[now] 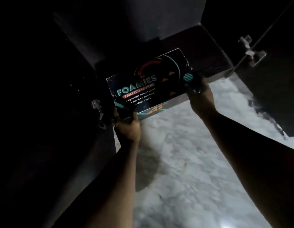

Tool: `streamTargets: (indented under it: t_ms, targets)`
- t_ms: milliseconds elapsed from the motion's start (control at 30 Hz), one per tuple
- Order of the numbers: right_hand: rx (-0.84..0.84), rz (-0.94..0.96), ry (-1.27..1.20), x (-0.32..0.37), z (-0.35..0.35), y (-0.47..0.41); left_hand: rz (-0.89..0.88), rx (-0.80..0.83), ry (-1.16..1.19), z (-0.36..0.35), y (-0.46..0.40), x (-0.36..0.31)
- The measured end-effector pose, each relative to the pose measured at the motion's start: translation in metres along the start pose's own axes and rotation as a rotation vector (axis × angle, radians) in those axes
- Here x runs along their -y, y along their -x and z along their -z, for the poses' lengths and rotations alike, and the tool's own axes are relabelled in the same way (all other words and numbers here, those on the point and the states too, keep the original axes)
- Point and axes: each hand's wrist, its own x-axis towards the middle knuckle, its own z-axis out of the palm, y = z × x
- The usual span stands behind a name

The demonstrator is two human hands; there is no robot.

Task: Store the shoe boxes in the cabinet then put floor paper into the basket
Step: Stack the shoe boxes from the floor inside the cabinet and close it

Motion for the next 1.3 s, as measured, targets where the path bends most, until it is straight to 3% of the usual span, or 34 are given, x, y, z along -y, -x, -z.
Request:
streamTargets:
  t_ms: [100, 233, 300, 367, 467, 533, 700, 833, 1033, 1300]
  targets:
    - [-0.031, 0.136, -0.027, 0.0, -0.032, -0.054, -0.129, -0.149, 0.044, -0.035, -0.029, 0.008]
    - [-0.039, 0.154, -0.004, 0.011, -0.078, -0.097, 0.088, -0.241, 0.208, -0.06, -0.068, 0.003]
    - [-0.035, 0.124, -0.007, 0.019, -0.097, -0.111, 0.285, -0.15, 0.213, -0.064, -0.083, -0.009]
    - [0.01, 0.096, 0.043, 0.032, -0.113, -0.12, 0.462, 0.048, 0.459, -0.067, -0.098, -0.032]
    - [0.142, 0.083, 0.048, 0.055, -0.129, -0.129, 0.545, 0.143, 0.673, -0.063, -0.114, -0.058]
    - [0.156, 0.04, 0.011, 0.064, -0.129, -0.121, 0.51, 0.178, 0.602, -0.058, -0.117, -0.056]
    - [-0.136, 0.035, -0.103, 0.025, -0.095, -0.054, 0.338, 0.251, 0.177, -0.06, -0.084, -0.013]
    - [-0.158, -0.066, 0.027, -0.036, -0.046, -0.016, 0.137, 0.341, -0.059, -0.1, -0.043, 0.032]
    - [-0.206, -0.181, 0.176, -0.093, 0.072, 0.06, -0.115, 0.788, -0.353, -0.131, 0.095, 0.014]
    - [-0.705, -0.431, 0.161, -0.124, 0.304, 0.203, -0.368, 1.317, -0.531, -0.161, 0.327, -0.018]
